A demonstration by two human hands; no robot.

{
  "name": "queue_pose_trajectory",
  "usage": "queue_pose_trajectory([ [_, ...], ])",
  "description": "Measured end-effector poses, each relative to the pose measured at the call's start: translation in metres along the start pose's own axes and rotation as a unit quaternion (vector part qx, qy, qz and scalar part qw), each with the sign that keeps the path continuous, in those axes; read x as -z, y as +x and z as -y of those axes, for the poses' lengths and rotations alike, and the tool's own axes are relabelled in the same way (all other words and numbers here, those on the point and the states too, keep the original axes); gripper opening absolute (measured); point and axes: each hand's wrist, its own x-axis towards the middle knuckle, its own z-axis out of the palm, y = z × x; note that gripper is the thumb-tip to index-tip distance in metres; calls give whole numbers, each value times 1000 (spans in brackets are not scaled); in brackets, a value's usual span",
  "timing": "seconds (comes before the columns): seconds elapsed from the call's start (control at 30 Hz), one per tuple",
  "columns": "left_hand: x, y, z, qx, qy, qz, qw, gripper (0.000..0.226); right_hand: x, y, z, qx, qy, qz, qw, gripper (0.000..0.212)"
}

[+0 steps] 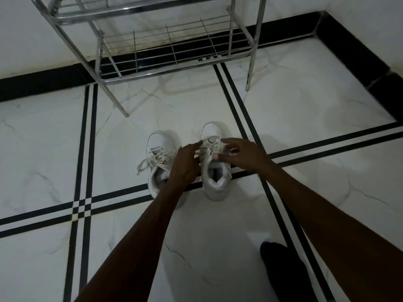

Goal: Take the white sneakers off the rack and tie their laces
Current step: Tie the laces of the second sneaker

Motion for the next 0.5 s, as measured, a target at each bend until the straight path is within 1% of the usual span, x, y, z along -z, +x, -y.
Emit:
queue_pose_trajectory([
  [0.03, -3, 0, 1, 30, -34, 4, 999, 48, -5, -1, 0, 23, -32, 0, 999, 71],
  [0.1, -7, -2, 4, 58, -60, -8, 996, 37, -9, -3, -1, 47, -73, -44, 995, 67],
  [0.17, -6, -3, 6, 34, -51, -37, 997, 26, -7, -6, -1, 48, -50, -59, 996, 55],
  [0.23, -4, -3, 3, 28, -49, -45, 997, 21, -3, -4, -1, 42, -34, -59, 997, 38],
  [0.27, -4, -2, 2, 29, -41, -43, 998, 20, 0, -3, -2, 37, -32, -60, 997, 31],
  [0.33, -6, 1, 4, 22, 1, -43, 999, 20, 3, 0, -2, 33, -44, -74, 996, 25],
  [0.43, -6, 4, 8, 13, 81, -44, 996, 17, 5, 5, -2, 64, -92, -101, 989, 15],
  [0.5, -3, 5, 13, 8, 111, -51, 993, 19, 5, 6, -3, 81, -122, -109, 983, 11],
])
